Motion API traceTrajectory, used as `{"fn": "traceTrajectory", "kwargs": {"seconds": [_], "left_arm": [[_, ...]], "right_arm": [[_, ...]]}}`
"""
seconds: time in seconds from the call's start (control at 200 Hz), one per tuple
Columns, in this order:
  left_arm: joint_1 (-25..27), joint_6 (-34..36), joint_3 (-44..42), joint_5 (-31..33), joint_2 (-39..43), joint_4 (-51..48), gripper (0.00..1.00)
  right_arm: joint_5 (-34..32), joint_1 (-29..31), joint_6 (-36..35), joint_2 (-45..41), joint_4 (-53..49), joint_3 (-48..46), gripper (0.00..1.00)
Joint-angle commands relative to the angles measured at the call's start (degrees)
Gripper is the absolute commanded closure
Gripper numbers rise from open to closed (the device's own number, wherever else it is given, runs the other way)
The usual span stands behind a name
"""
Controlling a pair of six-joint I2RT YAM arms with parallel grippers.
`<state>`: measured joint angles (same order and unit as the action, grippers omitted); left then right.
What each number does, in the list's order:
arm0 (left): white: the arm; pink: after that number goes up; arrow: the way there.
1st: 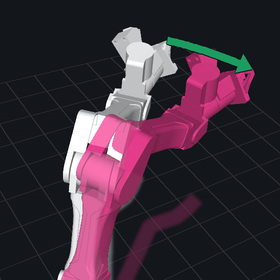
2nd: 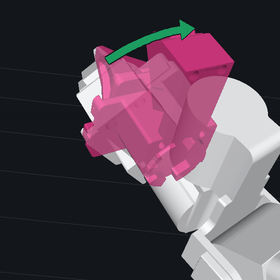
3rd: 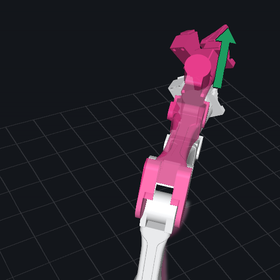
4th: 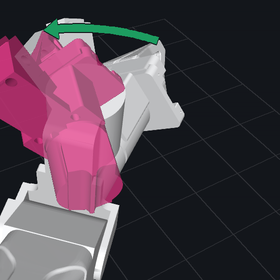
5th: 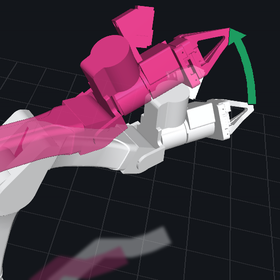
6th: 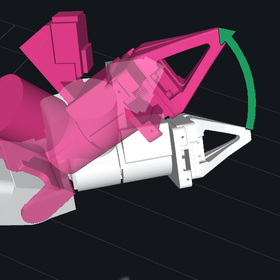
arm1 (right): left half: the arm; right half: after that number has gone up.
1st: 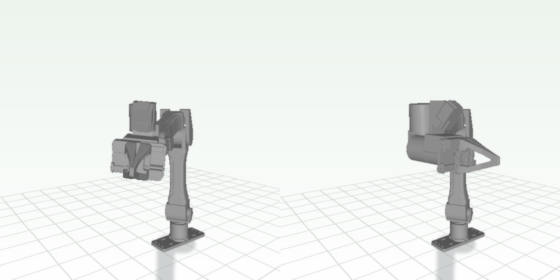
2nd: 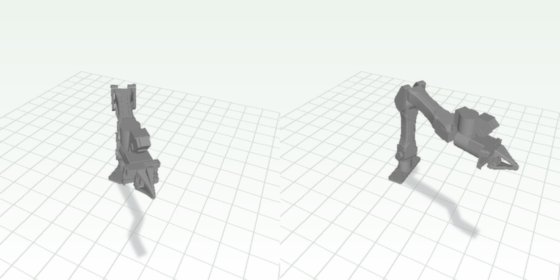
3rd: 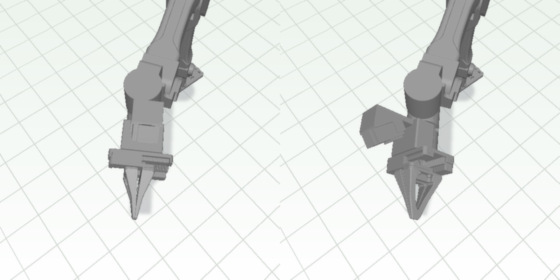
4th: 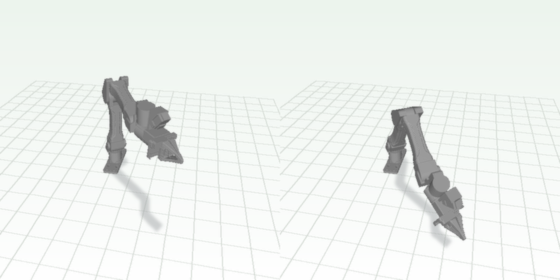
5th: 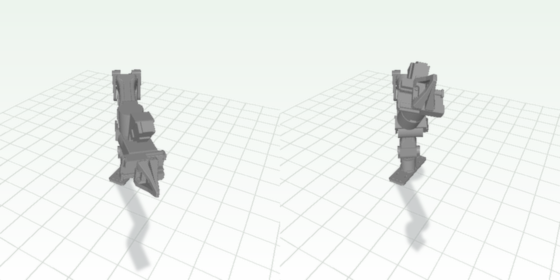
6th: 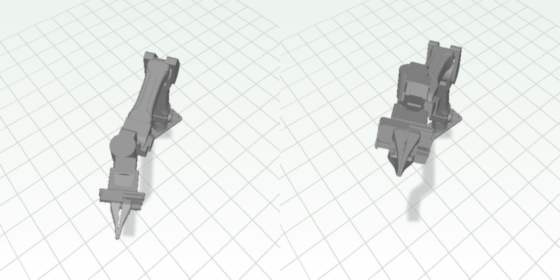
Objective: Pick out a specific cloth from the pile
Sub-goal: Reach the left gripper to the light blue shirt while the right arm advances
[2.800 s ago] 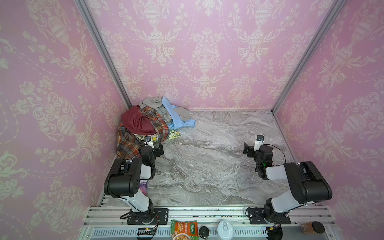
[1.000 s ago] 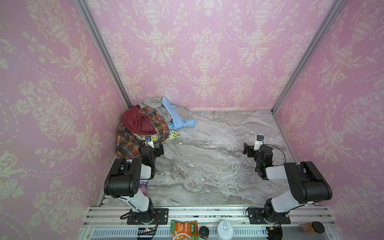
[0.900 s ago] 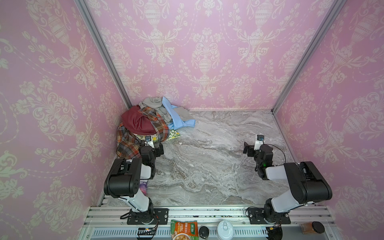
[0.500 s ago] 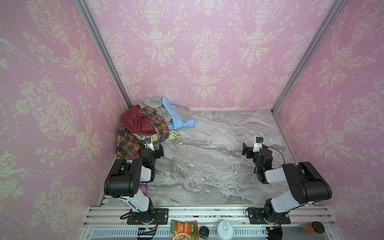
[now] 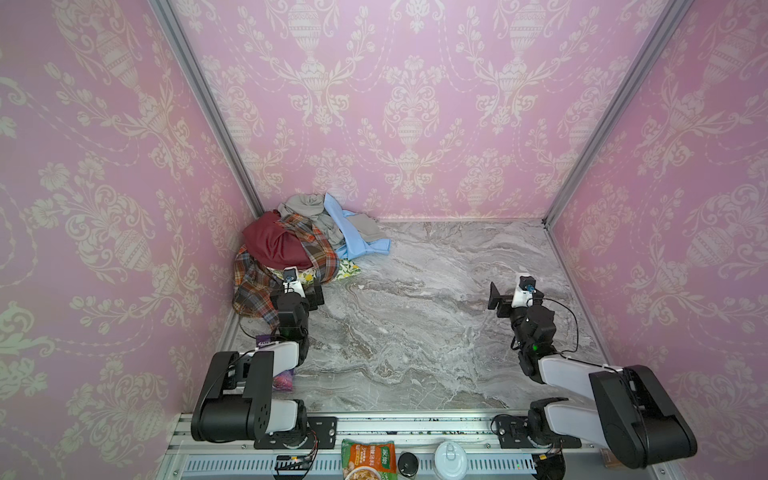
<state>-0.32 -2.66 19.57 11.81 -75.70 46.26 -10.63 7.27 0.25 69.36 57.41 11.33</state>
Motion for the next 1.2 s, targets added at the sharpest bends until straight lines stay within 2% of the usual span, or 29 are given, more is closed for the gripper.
{"fn": "traceTrajectory", "kwargs": {"seconds": [0.0,0.125,0.23,0.4,0.625,0.715,0.851,0.971,1.196], "left_arm": [[1.3,-1.2,5.4,4.8,6.1,-16.5,0.01],[1.5,-2.8,11.4,4.6,12.1,-29.0,0.01],[1.5,-4.5,18.0,3.6,13.6,-40.0,0.01],[3.0,-6.4,29.0,4.1,10.7,-53.3,0.01],[3.1,-16.9,37.9,1.0,5.4,-67.3,0.01],[3.1,-24.1,38.0,-2.5,4.0,-69.9,0.1],[3.0,-33.9,34.6,-7.6,4.3,-68.4,0.16],[1.3,-38.7,33.4,-12.2,4.4,-67.1,0.21],[-4.1,-46.3,33.8,-25.1,1.7,-62.7,0.29]], "right_arm": [[-1.9,1.1,-0.3,-4.6,-9.0,2.9,0.0],[-2.8,3.7,0.3,-8.6,-17.3,7.2,0.0],[-3.8,7.3,1.9,-11.1,-23.7,11.1,0.01],[-4.0,15.0,2.2,-7.9,-31.5,17.9,0.02],[-3.9,24.1,3.2,-0.4,-39.7,26.6,0.04],[-3.8,26.7,4.3,2.1,-41.8,29.4,0.04],[-2.3,29.3,4.8,4.9,-44.2,32.7,0.04],[-1.4,30.5,4.7,6.7,-47.4,35.3,0.04],[3.8,30.7,2.2,7.3,-50.7,37.0,0.04]]}}
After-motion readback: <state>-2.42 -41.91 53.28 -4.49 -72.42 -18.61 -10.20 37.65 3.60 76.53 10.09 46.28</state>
